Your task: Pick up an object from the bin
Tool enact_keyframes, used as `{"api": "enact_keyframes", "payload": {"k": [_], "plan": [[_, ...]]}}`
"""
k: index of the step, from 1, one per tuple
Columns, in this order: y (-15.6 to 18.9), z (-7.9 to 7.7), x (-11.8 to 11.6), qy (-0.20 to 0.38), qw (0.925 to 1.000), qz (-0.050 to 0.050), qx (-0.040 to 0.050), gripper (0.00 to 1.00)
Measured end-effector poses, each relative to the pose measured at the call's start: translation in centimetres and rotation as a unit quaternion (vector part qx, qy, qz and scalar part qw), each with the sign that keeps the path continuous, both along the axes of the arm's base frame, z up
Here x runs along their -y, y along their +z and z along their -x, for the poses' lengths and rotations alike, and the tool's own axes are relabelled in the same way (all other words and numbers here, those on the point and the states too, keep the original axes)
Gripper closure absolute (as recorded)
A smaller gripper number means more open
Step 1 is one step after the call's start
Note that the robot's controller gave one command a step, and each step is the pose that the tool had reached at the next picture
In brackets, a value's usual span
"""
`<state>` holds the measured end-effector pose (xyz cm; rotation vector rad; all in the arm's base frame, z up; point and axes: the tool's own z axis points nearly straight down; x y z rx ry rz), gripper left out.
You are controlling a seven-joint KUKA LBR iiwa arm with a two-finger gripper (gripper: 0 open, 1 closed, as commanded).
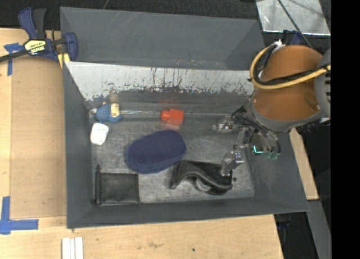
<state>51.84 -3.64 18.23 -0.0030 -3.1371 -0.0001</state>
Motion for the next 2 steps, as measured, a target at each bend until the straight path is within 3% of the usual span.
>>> {"api": "enact_keyframes", "payload": {"k": [1, 2], "plan": [[-6.76, 2.98, -0.92, -0.118, 0.9930, 0.000, 0.0006, 0.00], [-6.67, 2.89, -0.90, -0.117, 0.9931, 0.001, 0.0019, 1.00]]}}
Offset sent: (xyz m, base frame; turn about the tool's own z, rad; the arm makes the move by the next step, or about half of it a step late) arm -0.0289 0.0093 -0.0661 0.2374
